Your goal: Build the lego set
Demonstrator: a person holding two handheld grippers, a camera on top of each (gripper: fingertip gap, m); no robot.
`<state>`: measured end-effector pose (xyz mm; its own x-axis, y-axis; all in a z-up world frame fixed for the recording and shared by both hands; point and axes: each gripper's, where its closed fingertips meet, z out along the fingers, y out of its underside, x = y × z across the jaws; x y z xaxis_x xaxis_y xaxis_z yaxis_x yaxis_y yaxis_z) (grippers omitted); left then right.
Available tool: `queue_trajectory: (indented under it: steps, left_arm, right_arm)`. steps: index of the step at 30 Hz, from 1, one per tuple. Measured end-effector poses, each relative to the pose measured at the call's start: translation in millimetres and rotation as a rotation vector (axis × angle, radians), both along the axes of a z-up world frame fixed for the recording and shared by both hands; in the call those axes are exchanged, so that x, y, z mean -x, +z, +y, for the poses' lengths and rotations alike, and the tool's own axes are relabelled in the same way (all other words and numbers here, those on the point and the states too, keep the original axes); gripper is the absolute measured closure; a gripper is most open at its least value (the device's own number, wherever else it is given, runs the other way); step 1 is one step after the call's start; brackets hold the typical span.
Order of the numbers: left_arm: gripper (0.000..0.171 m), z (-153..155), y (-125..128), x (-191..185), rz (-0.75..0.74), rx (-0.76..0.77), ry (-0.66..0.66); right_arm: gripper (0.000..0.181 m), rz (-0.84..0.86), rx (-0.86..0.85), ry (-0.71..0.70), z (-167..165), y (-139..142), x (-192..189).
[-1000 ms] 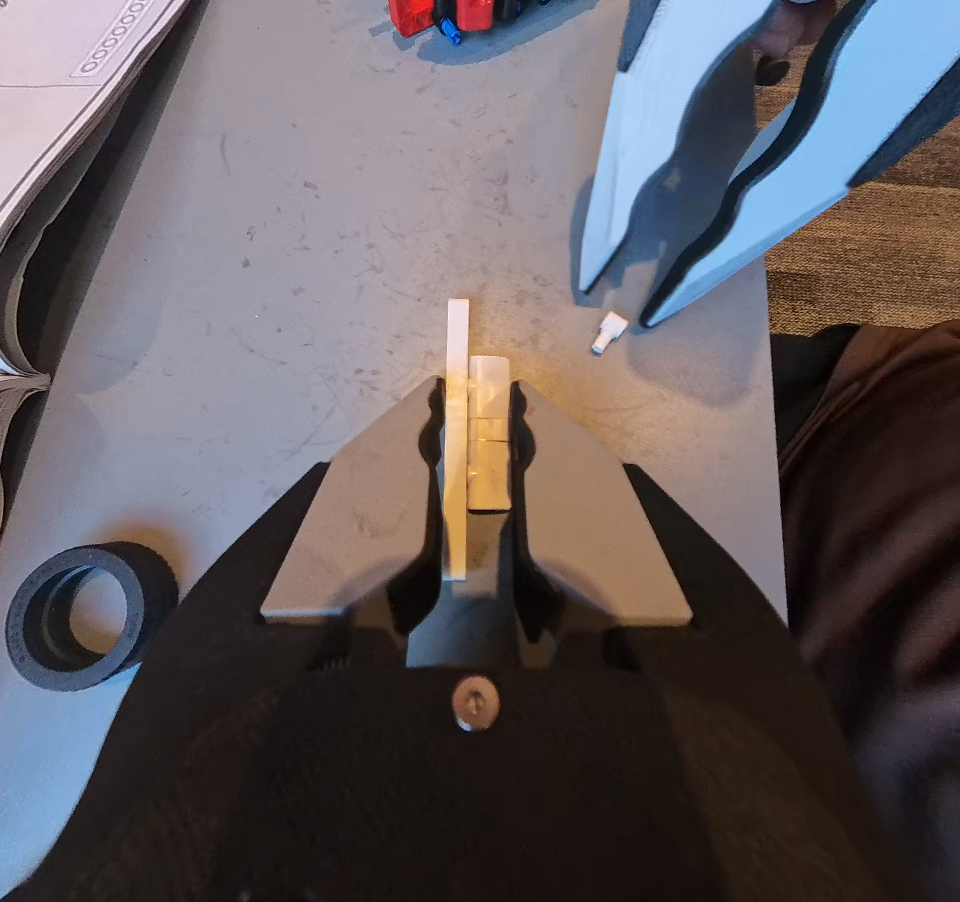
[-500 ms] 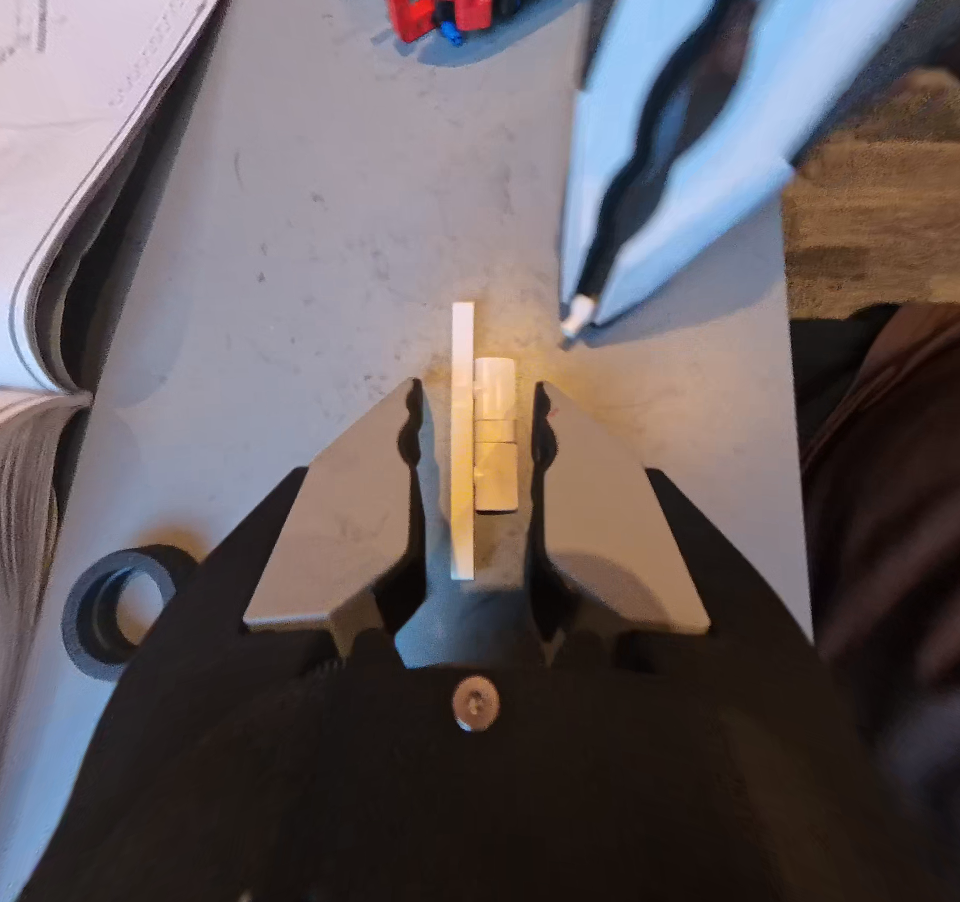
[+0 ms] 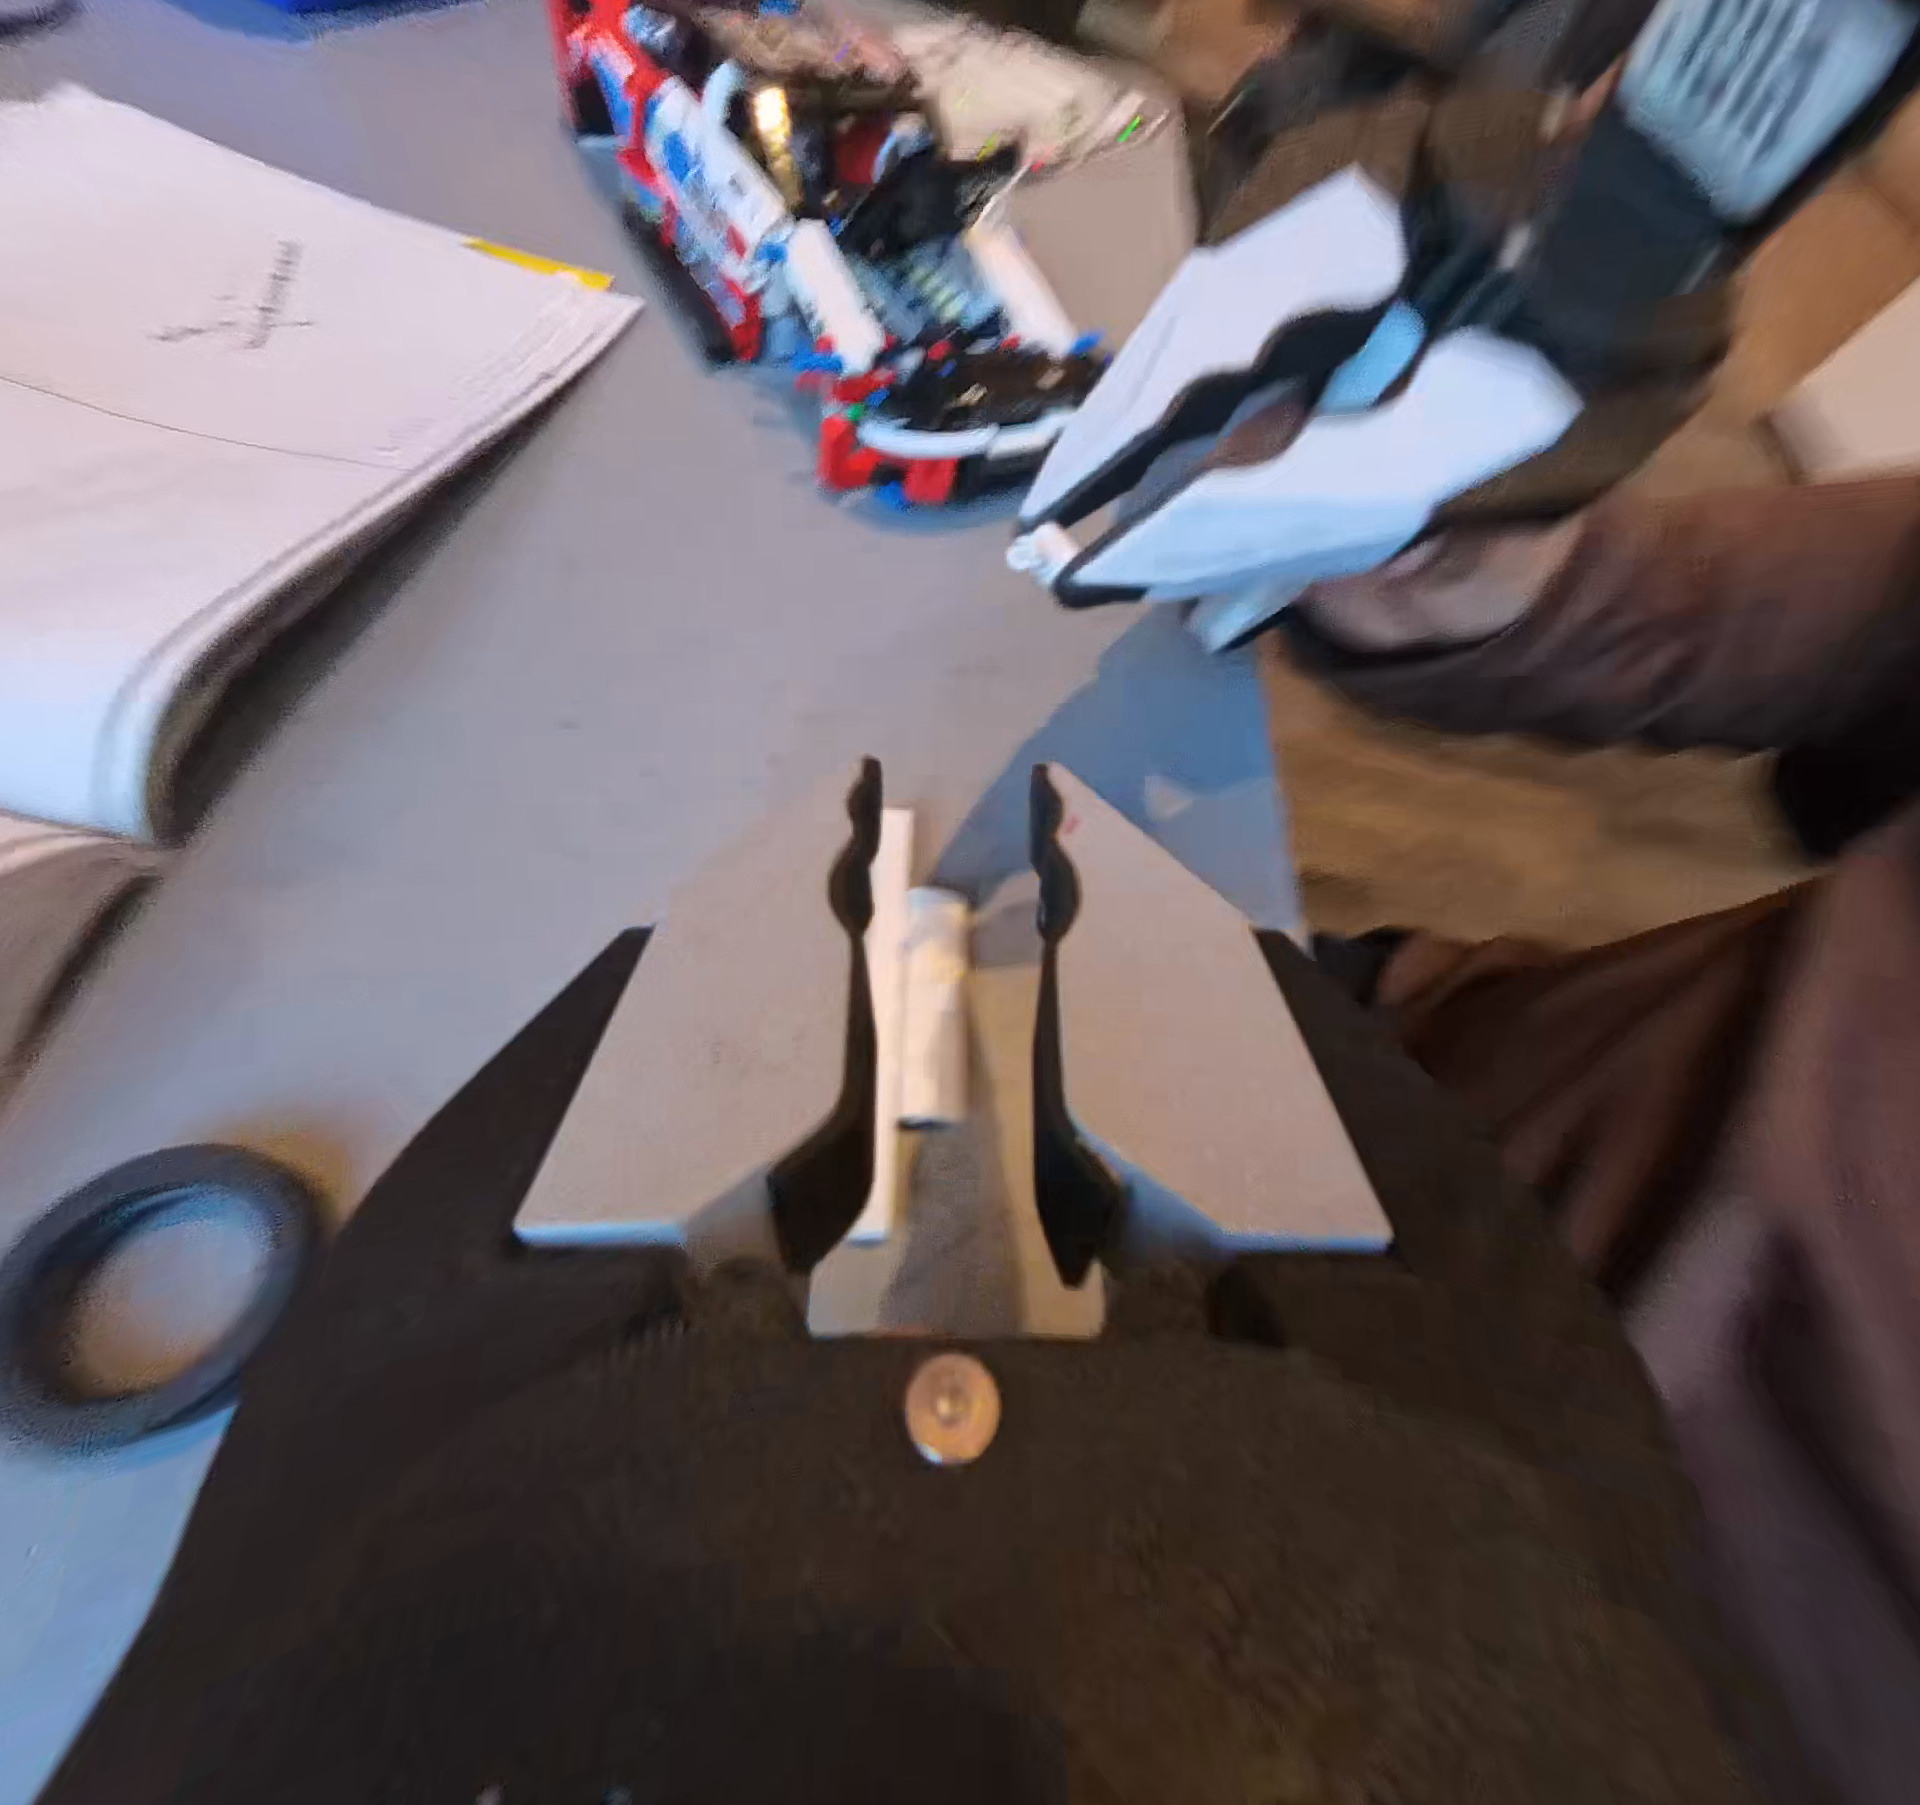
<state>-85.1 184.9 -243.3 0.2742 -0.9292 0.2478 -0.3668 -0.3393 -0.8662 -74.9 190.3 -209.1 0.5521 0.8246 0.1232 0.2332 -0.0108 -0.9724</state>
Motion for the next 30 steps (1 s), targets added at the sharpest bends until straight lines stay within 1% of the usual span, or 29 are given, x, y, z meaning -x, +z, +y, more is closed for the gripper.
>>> queue_trajectory:
  steps: [1,3,5,7,10,11,12,14,16,20,22,23,27,29,30]
  left_arm:
    - [0.144,-4.8,6.7,-2.0,-0.072,0.088,-0.022]
    - [0.143,-13.0,21.7,-4.4,-0.208,0.241,-0.057]
    - [0.144,-18.4,41.8,-3.9,-0.356,0.328,-0.078]
    - [0.143,-18.2,49.7,-1.4,-0.418,0.378,-0.065]
    - [0.15,-21.5,52.9,-0.7,-0.428,0.392,-0.049]
    - [0.153,-21.7,53.8,-0.6,-0.427,0.379,-0.035]
    - [0.16,-21.5,54.1,-0.3,-0.421,0.363,-0.02]
    - [0.164,-22.8,56.6,-1.0,-0.425,0.357,-0.014]
    - [0.165,-25.7,58.1,-2.2,-0.433,0.368,-0.019]
    - [0.167,-28.6,55.9,-2.9,-0.405,0.32,0.008]
    - [0.166,-29.1,56.6,-3.3,-0.402,0.336,0.015]
    - [0.163,-30.1,57.9,-3.4,-0.41,0.345,0.009]
    - [0.163,-30.1,60.9,-4.2,-0.426,0.362,0.015]
    - [0.167,-30.0,59.2,-3.5,-0.379,0.3,0.022]
    - [0.167,-29.2,54.8,-2.7,-0.315,0.246,0.028]
  right_arm:
    - [0.174,-0.035,-0.087,-0.037,1.0,3.7,0.8]
    - [0.174,-0.089,-0.201,-0.076,-1.3,7.8,5.7]
    - [0.174,-0.134,-0.273,-0.103,-3.8,8.0,11.8]
    - [0.174,-0.165,-0.339,-0.131,-6.2,9.2,16.0]
    - [0.174,-0.206,-0.427,-0.171,-10.2,13.5,18.8]
    - [0.174,-0.213,-0.456,-0.182,-12.2,16.1,19.0]
    - [0.174,-0.215,-0.478,-0.188,-14.8,18.5,19.7]
    - [0.174,-0.226,-0.51,-0.186,-20.9,20.4,22.7]
    - [0.174,-0.235,-0.539,-0.202,-24.5,21.7,23.1]
    - [0.174,-0.179,-0.477,-0.193,-27.8,21.4,21.9]
    - [0.174,-0.166,-0.477,-0.207,-28.1,22.0,21.4]
    - [0.174,-0.16,-0.478,-0.213,-28.0,22.9,21.4]
    - [0.175,-0.138,-0.488,-0.234,-27.7,26.8,21.8]
    - [0.174,-0.119,-0.468,-0.231,-28.5,25.4,22.3]
    - [0.174,-0.132,-0.454,-0.217,-28.4,21.6,23.0]
